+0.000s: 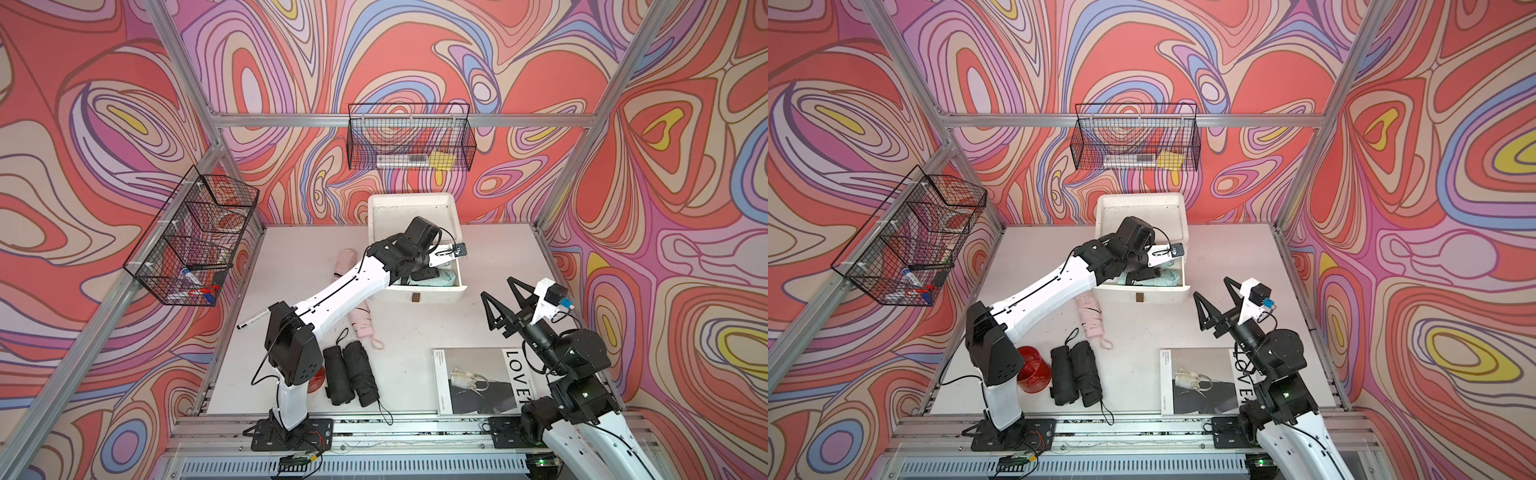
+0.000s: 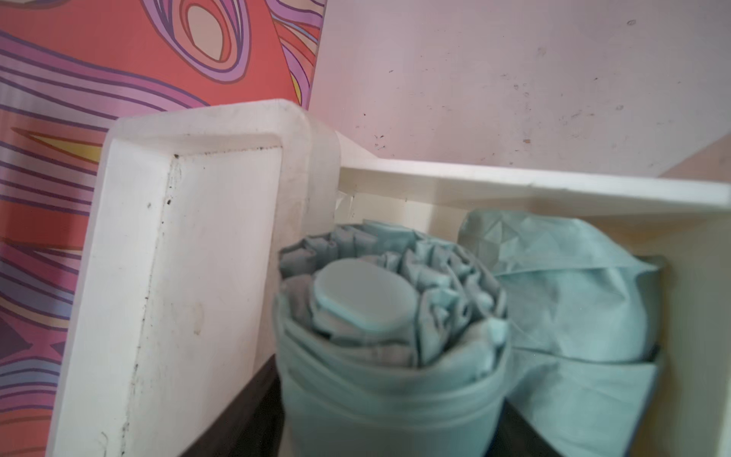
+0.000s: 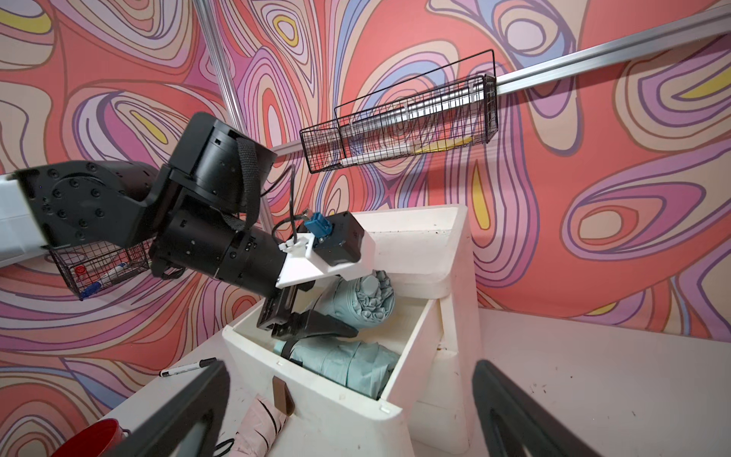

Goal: Place the umbrella in the drawer by color
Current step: Place the umbrella in the drawer.

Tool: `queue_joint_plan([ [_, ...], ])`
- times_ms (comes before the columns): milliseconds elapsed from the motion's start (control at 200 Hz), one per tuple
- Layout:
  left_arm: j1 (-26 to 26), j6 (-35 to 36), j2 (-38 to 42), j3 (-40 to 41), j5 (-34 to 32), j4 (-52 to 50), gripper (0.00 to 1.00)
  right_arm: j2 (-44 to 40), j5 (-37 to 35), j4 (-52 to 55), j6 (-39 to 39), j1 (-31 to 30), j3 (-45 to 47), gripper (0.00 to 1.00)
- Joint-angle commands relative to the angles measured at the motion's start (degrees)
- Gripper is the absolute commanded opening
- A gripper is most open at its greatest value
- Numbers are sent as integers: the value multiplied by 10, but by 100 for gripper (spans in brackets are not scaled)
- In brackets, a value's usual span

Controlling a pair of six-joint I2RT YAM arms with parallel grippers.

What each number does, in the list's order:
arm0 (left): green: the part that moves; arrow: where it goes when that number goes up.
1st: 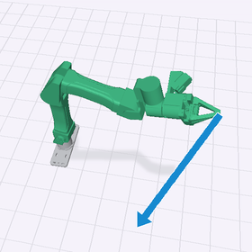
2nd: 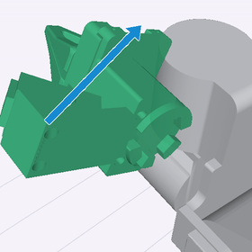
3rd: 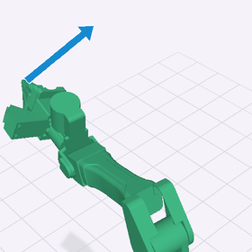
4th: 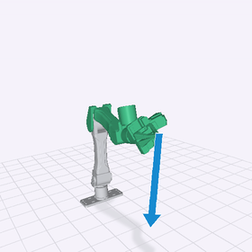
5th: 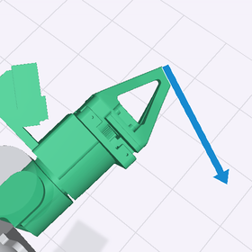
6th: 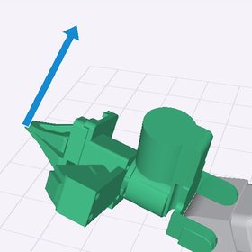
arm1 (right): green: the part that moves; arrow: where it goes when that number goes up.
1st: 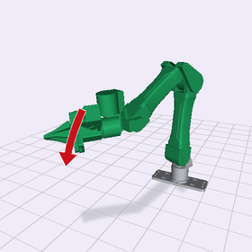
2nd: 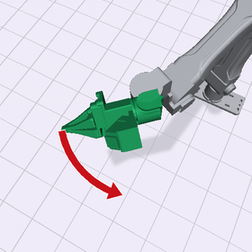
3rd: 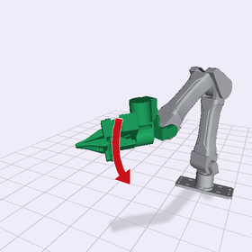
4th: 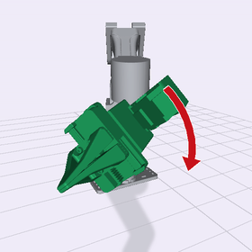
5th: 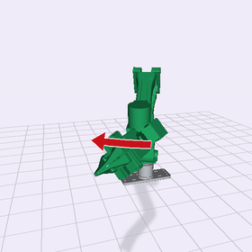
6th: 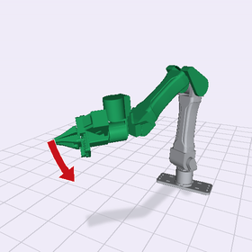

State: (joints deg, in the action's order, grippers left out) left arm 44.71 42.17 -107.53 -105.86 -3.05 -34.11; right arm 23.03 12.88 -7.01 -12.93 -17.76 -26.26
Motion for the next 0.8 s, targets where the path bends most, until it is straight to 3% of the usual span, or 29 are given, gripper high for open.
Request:
queue_joint_plan([
  [0, 7, 3, 43, 26, -10, 33, 96, 8, -2, 2, 4, 0, 2, 98],
  [150, 7, -21, 61, 59, -51, 84, 99, 15, -2, 4, 4, 0, 1, 98],
  [320, 7, -72, 97, 83, -50, 130, 99, 25, -2, 3, 4, 0, -1, 98],
  [461, -15, -133, 134, 100, -8, 164, 99, 47, -8, 3, -1, 0, -7, 98],
  [676, -102, -295, 127, 20, -4, 149, 99, 59, -151, 39, -65, 0, -13, 98],
  [741, -130, -338, 106, -18, -28, 125, 99, 66, -168, 41, -88, 0, -9, 98],
  [796, -149, -377, 81, -47, -87, 99, 99, 75, -149, 40, -83, 0, -12, 98],
])
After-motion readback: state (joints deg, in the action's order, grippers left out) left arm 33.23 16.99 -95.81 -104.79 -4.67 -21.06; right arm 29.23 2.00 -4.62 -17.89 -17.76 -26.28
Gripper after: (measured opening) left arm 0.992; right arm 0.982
